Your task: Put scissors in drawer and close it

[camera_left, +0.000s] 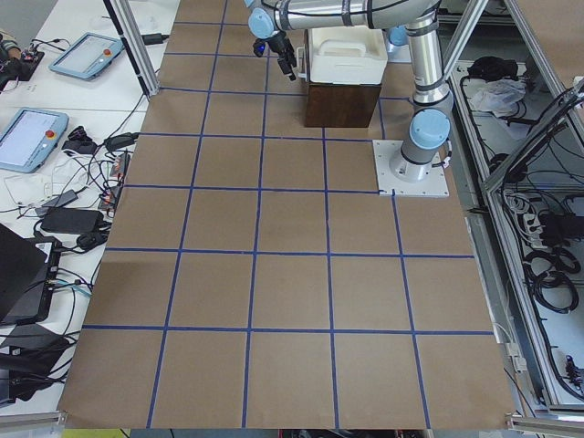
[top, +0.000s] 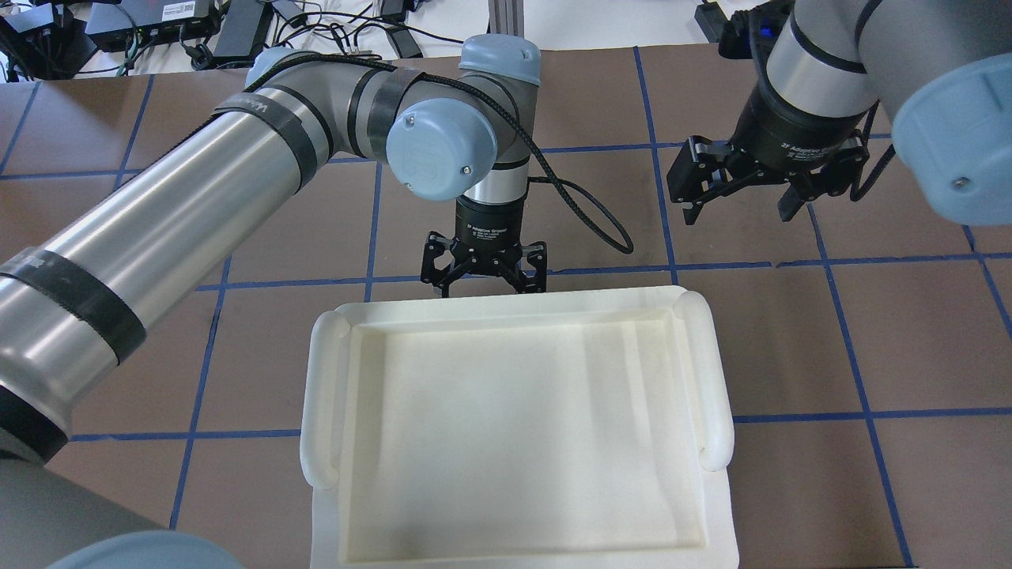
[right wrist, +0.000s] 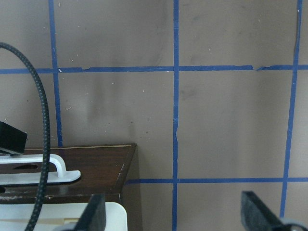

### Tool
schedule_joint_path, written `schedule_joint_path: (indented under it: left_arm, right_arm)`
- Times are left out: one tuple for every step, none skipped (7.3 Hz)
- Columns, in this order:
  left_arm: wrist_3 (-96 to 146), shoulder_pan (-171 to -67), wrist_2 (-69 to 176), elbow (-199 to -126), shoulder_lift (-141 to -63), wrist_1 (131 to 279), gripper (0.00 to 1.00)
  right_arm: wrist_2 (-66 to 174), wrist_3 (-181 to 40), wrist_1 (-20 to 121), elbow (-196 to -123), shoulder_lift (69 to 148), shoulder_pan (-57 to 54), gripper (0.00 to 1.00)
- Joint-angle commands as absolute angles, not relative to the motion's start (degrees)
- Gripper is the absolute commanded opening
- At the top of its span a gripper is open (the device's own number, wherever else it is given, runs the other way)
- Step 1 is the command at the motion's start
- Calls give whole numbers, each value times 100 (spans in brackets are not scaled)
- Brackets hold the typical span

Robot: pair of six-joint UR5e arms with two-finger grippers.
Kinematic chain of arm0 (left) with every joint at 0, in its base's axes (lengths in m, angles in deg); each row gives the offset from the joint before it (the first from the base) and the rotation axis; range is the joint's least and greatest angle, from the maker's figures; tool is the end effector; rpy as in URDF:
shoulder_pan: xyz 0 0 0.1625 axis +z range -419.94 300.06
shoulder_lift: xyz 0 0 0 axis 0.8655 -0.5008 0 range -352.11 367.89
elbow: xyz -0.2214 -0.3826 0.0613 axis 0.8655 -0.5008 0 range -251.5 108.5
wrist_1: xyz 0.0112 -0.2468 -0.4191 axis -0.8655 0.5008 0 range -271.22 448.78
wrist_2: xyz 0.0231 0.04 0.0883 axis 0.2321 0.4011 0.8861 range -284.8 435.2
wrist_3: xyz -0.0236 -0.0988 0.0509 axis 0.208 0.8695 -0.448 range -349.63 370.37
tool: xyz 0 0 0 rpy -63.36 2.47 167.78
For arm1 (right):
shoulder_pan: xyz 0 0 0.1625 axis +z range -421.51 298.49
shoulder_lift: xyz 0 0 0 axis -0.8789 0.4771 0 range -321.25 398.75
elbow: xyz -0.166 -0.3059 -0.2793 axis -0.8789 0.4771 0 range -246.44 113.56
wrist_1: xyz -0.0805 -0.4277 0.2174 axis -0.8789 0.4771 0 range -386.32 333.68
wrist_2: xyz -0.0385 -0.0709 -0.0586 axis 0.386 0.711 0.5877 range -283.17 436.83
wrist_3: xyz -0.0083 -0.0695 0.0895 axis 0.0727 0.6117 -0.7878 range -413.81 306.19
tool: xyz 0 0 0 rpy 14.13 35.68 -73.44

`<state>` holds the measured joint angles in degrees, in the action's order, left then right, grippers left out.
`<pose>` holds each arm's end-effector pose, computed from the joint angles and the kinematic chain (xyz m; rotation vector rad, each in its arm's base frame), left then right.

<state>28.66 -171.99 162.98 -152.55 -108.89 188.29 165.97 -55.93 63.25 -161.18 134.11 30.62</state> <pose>-0.3839 -0.5813 0.2710 0.0823 2.9329 0.6896 0.1545 -0.5209 0.4986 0.0000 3.1266 -0.0043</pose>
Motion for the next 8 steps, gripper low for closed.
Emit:
schedule_joint_path:
  left_arm:
    - [2943,-17148,16326,-15219,-10856,17849,100]
    - [2944,-17139,16544,-15184,-10778,17321,100]
    - [2935,-17130,16981,-15105,-10612,16942,100]
    - [2927,-17148,17134,-15061,-10427,16868,100]
    - [2926,-17148,17100,-15061,-10208,16772,100]
    - [2883,-17148,17109,-15069,-9997,16719,100]
    - [2900,-17148,17039,-15069,-9804,16683,100]
    - [2900,-17148,17021,-15156,-9593,16752,100]
  right_arm:
    - [16621,-5583,6324,-16118,13420,3069,100]
    - [16621,-5583,6324,-16118,13420,3069,100]
    - [16647,-5583,6324,-16118,13411,3069,100]
    - [16648,-5583,6324,-16118,13411,3069,100]
    - [16674,-5574,6324,-16118,13411,3069,100]
    - [16665,-5583,6324,-16118,13420,3069,100]
    - [16683,-5583,6324,-16118,13411,3069,100]
    - [16648,-5591,6429,-16118,13428,3078,100]
